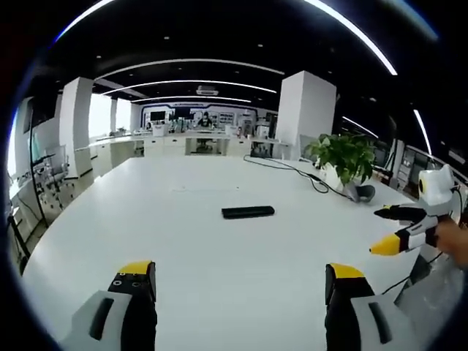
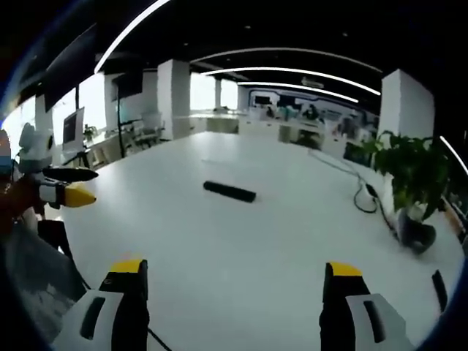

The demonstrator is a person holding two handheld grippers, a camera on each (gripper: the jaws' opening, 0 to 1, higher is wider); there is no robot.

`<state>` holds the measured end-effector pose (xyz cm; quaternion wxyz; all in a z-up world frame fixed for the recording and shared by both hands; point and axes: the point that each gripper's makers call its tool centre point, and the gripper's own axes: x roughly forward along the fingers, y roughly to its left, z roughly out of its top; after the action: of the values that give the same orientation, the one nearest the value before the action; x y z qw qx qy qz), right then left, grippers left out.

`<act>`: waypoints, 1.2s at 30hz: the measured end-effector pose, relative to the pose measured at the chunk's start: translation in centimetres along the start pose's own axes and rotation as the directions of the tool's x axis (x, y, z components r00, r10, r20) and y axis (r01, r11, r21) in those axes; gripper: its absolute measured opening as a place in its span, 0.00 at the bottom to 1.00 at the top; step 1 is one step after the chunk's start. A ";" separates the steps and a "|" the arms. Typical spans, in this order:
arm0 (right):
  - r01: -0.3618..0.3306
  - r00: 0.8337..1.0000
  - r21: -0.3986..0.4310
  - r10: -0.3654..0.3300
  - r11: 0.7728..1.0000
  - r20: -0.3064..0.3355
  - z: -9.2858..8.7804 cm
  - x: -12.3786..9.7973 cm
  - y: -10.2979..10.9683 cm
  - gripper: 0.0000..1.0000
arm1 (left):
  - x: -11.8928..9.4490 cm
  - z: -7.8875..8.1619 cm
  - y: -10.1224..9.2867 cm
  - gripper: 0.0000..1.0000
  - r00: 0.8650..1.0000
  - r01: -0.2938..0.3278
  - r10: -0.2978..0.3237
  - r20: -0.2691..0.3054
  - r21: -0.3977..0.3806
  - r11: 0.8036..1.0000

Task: Press the specified remote control buttons in sequence, fully releasing each button before pressing the next.

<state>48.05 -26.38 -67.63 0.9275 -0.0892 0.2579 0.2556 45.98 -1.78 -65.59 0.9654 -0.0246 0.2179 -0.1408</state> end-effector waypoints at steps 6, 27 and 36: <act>-0.016 1.000 -0.037 0.017 0.999 0.013 0.7 0.3 0.1 0.95 | 0.2 0.4 -0.2 1.00 1.000 0.024 -0.024 -0.002 0.050 0.998; -0.069 0.997 -0.194 0.064 0.979 -0.032 2.2 3.0 -2.1 0.94 | 3.7 1.8 1.7 0.97 0.992 0.127 -0.119 -0.051 0.185 0.975; -0.112 0.994 -0.273 0.106 0.955 -0.038 3.7 4.9 -2.8 0.93 | 5.9 2.9 1.7 0.96 0.979 0.201 -0.189 -0.075 0.227 0.953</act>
<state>54.69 -25.63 -66.95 0.8875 -0.2057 0.2351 0.3387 52.75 -1.86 -65.59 0.9370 0.0715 0.2216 -0.2606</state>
